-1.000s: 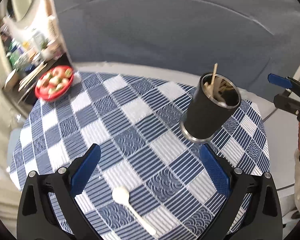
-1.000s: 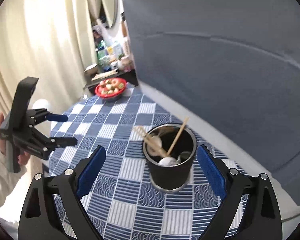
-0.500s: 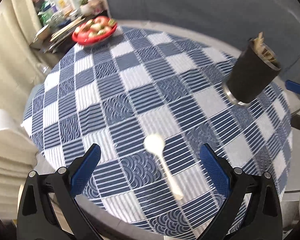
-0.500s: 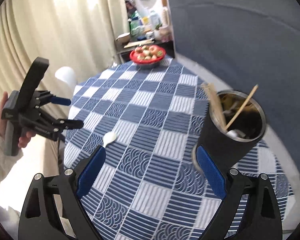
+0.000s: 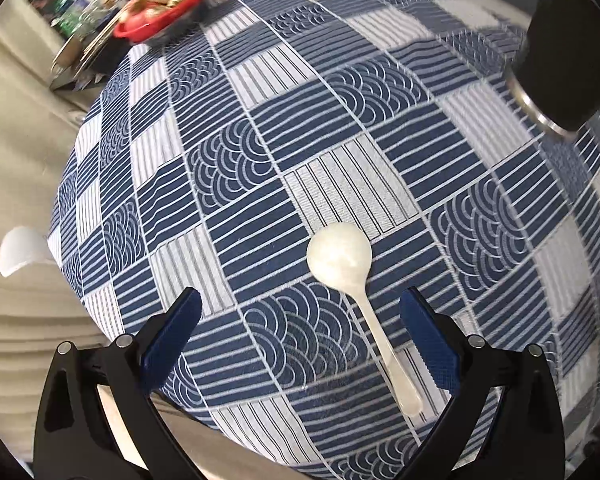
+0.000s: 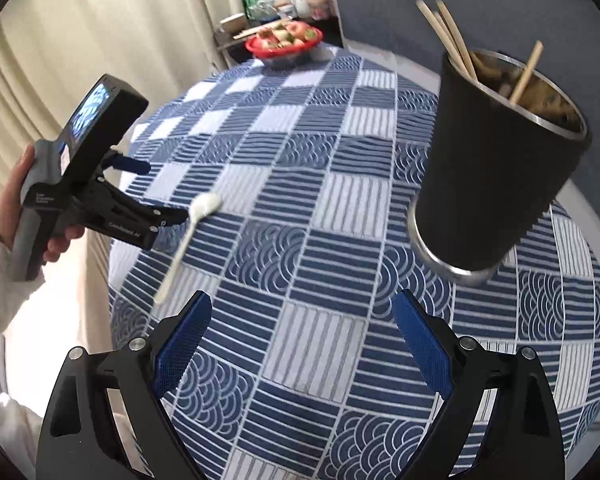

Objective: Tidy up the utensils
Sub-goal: 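Lower the left tool onto the last white spoon and close on its handle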

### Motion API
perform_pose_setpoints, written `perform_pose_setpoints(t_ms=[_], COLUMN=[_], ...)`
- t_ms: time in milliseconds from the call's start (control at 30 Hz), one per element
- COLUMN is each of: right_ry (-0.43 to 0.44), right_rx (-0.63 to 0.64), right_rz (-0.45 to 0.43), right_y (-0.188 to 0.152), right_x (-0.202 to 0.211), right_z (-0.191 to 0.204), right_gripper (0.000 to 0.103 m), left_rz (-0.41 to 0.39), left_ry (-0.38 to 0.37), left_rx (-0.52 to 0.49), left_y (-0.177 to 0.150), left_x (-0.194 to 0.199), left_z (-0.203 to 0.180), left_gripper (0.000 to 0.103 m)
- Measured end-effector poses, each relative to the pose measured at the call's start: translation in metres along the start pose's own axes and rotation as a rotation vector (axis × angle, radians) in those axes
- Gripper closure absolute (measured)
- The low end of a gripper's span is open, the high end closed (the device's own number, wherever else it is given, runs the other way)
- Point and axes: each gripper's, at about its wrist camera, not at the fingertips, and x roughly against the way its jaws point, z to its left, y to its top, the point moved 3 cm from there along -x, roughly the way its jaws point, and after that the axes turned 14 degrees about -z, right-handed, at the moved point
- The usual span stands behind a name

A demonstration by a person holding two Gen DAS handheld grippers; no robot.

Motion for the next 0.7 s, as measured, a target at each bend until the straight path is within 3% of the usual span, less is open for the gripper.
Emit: perform_pose_setpoints(t_ms=[233, 333, 433, 500, 533, 700], right_ry=[-0.02, -0.023, -0.019, -0.015, -0.012, -0.003], right_rx=[-0.06, -0.073, -0.081, -0.088, -0.093, -0.089], right_rz=[0.021, 0.022, 0.022, 0.021, 0.022, 0.031], right_y=[-0.011, -0.014, -0.014, -0.014, -0.015, -0.017], right_x=[-0.007, -0.01, -0.013, -0.014, -0.016, -0.018], right_z=[-0.014, -0.016, -0.016, -0.016, -0.016, -0.013], right_gripper=[0.015, 0.015, 0.015, 0.015, 0.015, 0.015], left_rz=[0.048, 0.074, 0.094, 0.114, 0.123, 0.14], left_ry=[0.056, 0.047, -0.032, -0.12, -0.152, -0.19], left_rx=[-0.082, -0.082, -0.024, 0.03, 0.059, 0.187], left_y=[0.005, 0.003, 0.005, 0.004, 0.004, -0.001], left_x=[-0.024, -0.032, -0.034, -0.034, -0.034, -0.037], left_z=[-0.014, -0.015, -0.01, -0.008, -0.006, 0.01], left_gripper=[0.006, 0.011, 0.028, 0.058, 0.067, 0.068])
